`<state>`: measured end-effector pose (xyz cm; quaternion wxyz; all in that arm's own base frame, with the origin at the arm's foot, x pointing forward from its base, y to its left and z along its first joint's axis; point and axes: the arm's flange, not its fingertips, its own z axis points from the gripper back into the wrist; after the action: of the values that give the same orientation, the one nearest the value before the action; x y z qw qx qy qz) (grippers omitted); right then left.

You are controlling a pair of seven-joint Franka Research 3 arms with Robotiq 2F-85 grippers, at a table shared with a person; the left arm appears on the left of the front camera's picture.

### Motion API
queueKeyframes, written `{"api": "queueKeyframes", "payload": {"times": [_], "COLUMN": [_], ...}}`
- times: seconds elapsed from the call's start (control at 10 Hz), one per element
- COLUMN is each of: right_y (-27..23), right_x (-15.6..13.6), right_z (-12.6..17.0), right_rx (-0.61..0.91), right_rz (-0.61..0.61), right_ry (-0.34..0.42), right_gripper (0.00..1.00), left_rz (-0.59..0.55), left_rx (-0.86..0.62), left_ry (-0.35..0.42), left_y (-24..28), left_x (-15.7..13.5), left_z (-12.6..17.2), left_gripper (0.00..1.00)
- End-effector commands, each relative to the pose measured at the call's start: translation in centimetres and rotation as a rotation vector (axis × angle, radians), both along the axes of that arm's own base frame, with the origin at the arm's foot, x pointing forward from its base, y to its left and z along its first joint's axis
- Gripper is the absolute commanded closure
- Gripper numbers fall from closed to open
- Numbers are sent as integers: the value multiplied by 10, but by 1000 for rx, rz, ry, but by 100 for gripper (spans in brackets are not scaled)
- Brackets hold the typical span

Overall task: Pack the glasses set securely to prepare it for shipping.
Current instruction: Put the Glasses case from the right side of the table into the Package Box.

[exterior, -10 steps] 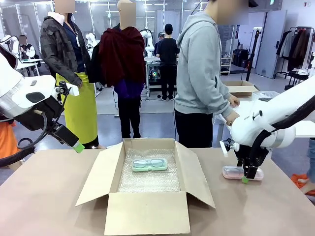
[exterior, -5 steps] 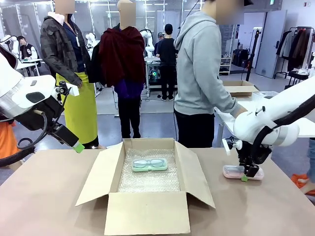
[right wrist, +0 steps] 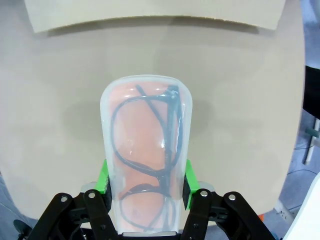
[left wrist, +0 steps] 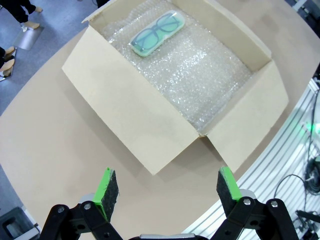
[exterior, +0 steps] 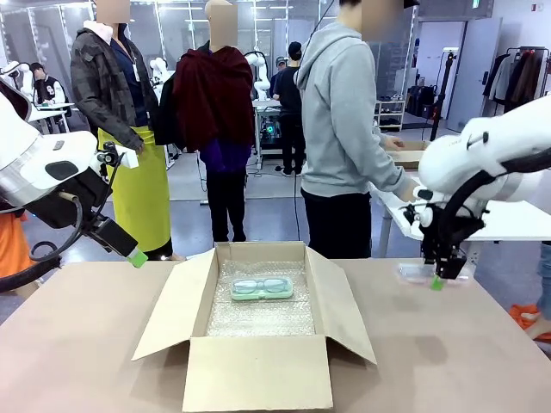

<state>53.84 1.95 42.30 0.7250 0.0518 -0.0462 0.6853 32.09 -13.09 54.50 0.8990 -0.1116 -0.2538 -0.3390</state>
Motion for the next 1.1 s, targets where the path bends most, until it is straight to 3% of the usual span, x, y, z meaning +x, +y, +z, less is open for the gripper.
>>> {"api": "queueKeyframes", "payload": {"times": [0.0,0.2,0.3,0.6,0.7,1.0], "right_y": [16,13,14,14,14,91], "right_x": [-8,-16,-8,-8,-8,-18], "right_z": [20,32,30,30,30,80], "right_rx": [-40,-22,-10,-10,-8,-19], "right_rz": [-49,-79,-21,-21,-37,16], "right_ry": [-14,-37,-19,-19,-18,-66], "right_gripper": [64,64,64,64,37,37], "left_rz": [-4,-4,-4,-4,-4,-4], "left_rx": [-11,-11,-11,-11,-11,-11], "left_ry": [-8,-8,-8,-8,-8,-8], "left_y": [2,2,2,2,2,2], "left_x": [0,0,0,0,0,0], "left_z": [0,0,0,0,0,0], "left_gripper": [0,0,0,0,0,0]}}
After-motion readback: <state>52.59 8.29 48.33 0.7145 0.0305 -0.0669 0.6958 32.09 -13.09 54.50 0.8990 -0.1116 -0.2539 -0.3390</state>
